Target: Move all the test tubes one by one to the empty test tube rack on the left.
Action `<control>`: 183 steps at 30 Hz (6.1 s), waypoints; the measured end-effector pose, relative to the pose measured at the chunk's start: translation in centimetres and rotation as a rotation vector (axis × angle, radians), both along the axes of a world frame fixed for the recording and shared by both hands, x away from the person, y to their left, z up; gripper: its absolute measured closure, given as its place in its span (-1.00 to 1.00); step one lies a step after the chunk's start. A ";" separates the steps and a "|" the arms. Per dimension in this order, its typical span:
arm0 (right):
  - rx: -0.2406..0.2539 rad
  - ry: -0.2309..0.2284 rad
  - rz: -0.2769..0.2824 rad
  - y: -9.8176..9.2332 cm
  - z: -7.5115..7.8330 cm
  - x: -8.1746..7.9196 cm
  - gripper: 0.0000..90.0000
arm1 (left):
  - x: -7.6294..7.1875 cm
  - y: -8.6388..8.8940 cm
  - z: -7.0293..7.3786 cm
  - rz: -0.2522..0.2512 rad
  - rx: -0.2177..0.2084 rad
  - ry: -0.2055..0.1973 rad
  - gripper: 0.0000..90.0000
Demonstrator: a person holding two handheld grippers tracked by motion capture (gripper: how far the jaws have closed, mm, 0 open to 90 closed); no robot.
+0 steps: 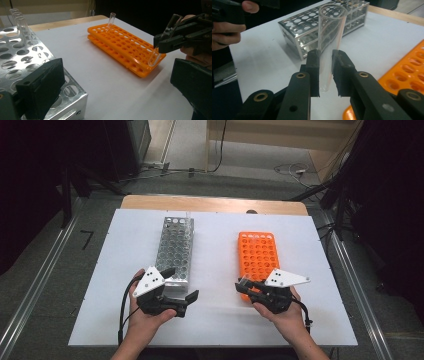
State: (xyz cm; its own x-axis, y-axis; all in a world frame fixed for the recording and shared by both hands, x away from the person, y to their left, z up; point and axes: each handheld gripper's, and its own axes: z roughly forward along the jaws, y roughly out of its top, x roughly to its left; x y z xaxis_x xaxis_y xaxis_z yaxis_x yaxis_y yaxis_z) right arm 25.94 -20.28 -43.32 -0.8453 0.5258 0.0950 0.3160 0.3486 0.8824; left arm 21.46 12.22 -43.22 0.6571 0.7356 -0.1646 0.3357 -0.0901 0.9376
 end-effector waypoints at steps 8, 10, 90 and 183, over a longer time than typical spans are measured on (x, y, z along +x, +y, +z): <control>-0.017 0.006 0.051 1.6 -0.4 -0.8 0.64 | -0.1 -0.7 0.2 -0.023 0.001 0.001 -1.00; -0.019 0.010 0.060 1.9 -0.6 -1.0 0.64 | -0.1 -0.9 0.3 -0.030 0.002 -0.001 -1.00; -0.017 0.035 0.171 4.2 -0.7 -2.3 -0.35 | -0.4 -3.8 0.7 -0.143 0.002 -0.020 0.68; 0.001 0.027 -0.136 -10.7 -1.8 -1.0 -1.00 | 16.8 1.1 2.0 0.283 0.036 -0.053 0.68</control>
